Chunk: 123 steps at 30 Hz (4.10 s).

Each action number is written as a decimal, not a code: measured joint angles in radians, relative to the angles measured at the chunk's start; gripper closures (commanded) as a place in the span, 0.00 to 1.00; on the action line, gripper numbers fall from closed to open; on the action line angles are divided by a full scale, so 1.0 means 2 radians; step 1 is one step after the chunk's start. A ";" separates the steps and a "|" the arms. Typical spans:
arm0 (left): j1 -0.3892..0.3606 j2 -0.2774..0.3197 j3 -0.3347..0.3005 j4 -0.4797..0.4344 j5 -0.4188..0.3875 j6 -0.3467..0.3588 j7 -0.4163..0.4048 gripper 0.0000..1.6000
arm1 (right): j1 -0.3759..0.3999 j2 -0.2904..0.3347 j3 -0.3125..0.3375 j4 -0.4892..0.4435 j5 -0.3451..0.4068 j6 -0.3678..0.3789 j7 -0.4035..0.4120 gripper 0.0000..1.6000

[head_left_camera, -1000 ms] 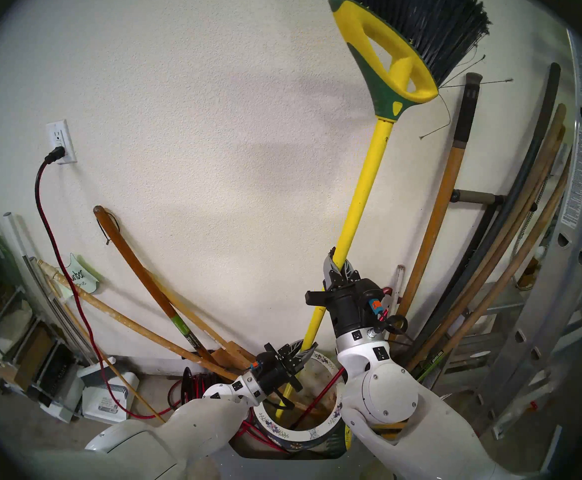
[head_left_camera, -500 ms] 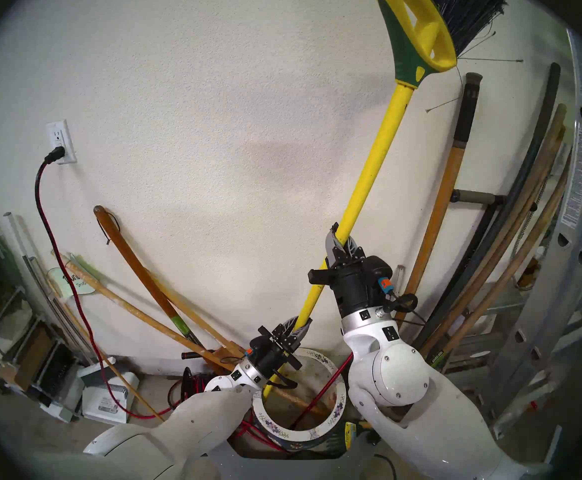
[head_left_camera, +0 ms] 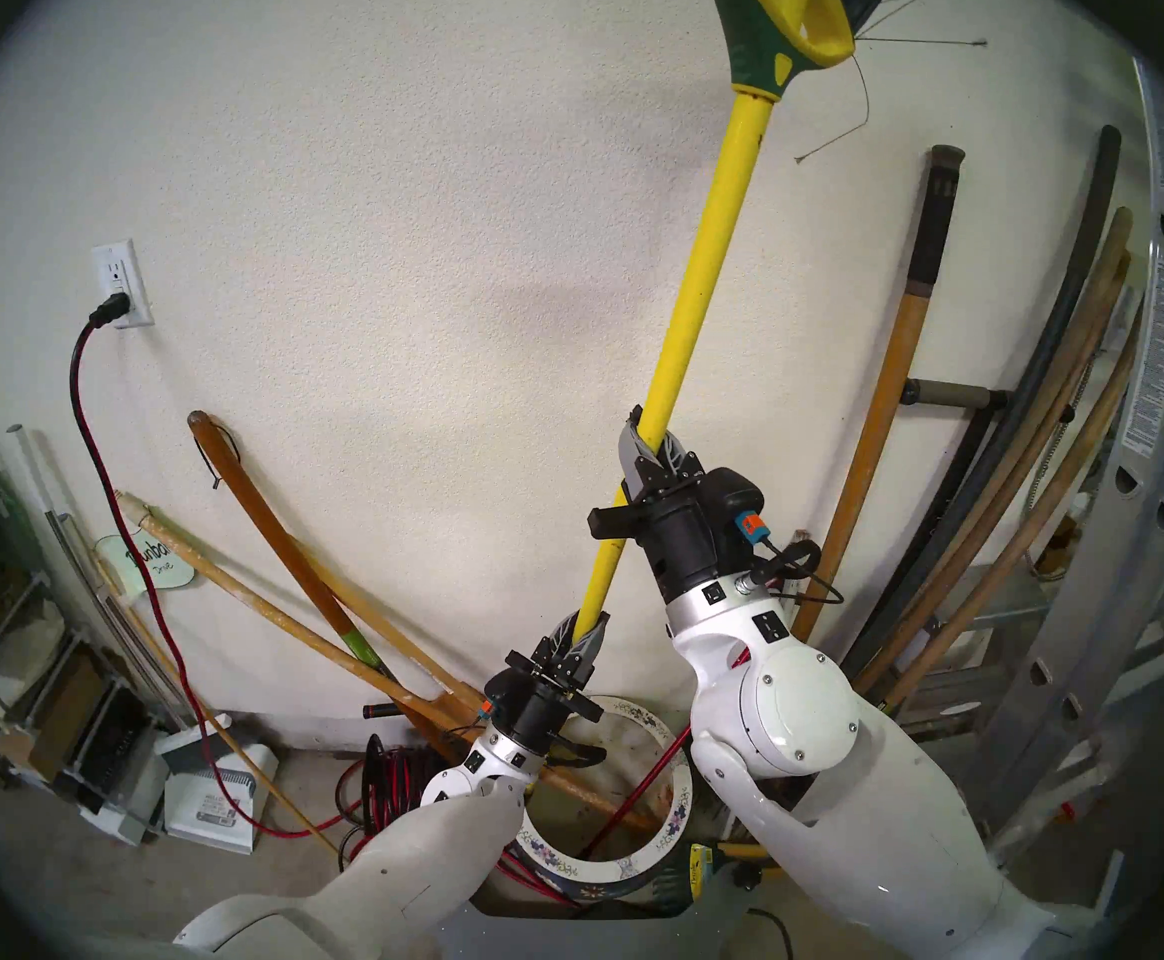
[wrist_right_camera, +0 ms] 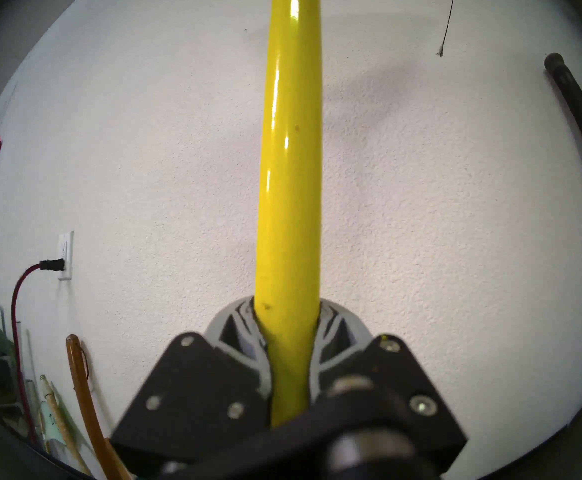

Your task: Take wooden sticks or brooms out of the pot

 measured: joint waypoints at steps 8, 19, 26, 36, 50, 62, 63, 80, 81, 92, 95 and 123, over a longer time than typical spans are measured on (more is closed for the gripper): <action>0.008 -0.005 -0.003 -0.028 -0.015 0.000 0.000 1.00 | 0.029 -0.010 0.008 0.012 0.001 0.010 0.012 1.00; 0.005 -0.008 -0.009 -0.055 -0.026 0.001 0.001 1.00 | 0.063 -0.024 0.010 0.023 0.001 0.015 0.028 1.00; 0.002 -0.008 -0.015 -0.062 -0.030 0.001 0.000 1.00 | 0.073 -0.031 0.004 0.025 0.000 0.015 0.034 1.00; 0.005 -0.003 -0.024 -0.069 -0.029 0.001 -0.001 1.00 | 0.078 -0.038 -0.008 0.027 0.000 0.015 0.039 1.00; 0.015 -0.002 -0.033 -0.077 -0.029 0.001 -0.001 1.00 | 0.083 -0.040 -0.024 0.030 -0.004 0.015 0.042 1.00; 0.027 -0.003 -0.043 -0.082 -0.033 0.000 0.000 1.00 | 0.083 -0.040 -0.040 0.032 -0.011 0.015 0.042 1.00; 0.028 -0.003 -0.044 -0.083 -0.033 0.000 0.000 1.00 | 0.083 -0.040 -0.042 0.032 -0.012 0.015 0.042 1.00; 0.046 -0.001 -0.066 -0.095 -0.035 -0.004 0.002 1.00 | 0.087 -0.059 -0.071 0.037 -0.019 0.021 0.041 1.00; 0.047 -0.001 -0.068 -0.097 -0.035 -0.004 0.002 1.00 | 0.087 -0.061 -0.073 0.038 -0.020 0.022 0.041 1.00; 0.058 0.004 -0.086 -0.109 -0.033 -0.004 0.002 1.00 | 0.096 -0.083 -0.094 0.049 -0.031 0.033 0.042 1.00; 0.061 0.006 -0.090 -0.112 -0.033 -0.004 0.001 1.00 | 0.098 -0.088 -0.099 0.052 -0.036 0.036 0.042 1.00; 0.080 0.018 -0.117 -0.140 -0.032 -0.002 0.000 1.00 | 0.108 -0.131 -0.128 0.075 -0.077 0.057 0.041 1.00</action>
